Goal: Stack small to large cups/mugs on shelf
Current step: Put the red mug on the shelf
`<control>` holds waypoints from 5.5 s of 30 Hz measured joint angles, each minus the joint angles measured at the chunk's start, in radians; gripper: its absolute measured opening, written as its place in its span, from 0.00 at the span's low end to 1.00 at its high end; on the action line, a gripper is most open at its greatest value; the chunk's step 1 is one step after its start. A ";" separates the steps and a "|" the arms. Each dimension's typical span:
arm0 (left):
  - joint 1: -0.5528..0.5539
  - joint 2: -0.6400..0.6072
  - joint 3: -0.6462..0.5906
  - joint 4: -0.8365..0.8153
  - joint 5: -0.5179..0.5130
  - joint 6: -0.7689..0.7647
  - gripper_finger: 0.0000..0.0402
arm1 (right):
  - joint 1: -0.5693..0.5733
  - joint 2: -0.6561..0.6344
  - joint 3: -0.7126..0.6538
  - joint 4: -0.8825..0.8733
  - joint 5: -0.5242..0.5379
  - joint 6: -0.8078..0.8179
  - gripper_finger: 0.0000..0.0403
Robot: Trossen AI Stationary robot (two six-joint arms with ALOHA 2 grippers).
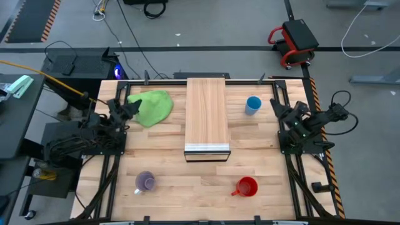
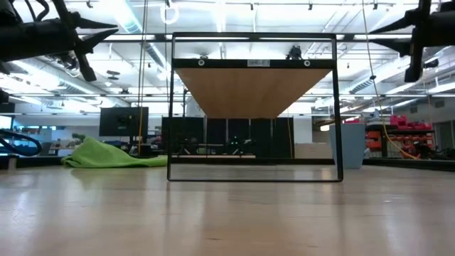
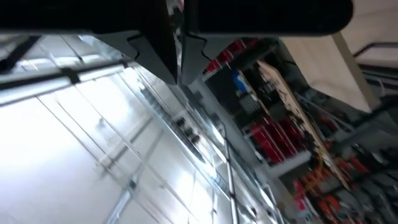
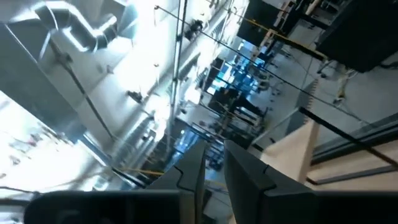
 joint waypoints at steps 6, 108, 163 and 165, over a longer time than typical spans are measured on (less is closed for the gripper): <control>-0.001 0.000 0.000 0.045 -0.003 0.014 0.06 | 0.000 0.000 0.046 0.023 -0.265 -0.024 0.16; -0.170 0.537 0.798 -1.057 0.221 0.463 0.06 | 0.328 1.630 1.219 -1.881 -0.997 1.560 0.28; -0.170 0.537 0.798 -1.056 0.221 0.454 0.04 | 0.290 1.631 1.510 -2.170 -1.059 1.567 0.02; -0.169 0.537 0.798 -1.056 0.221 0.453 0.04 | 0.271 1.630 1.583 -2.260 -1.035 1.544 0.02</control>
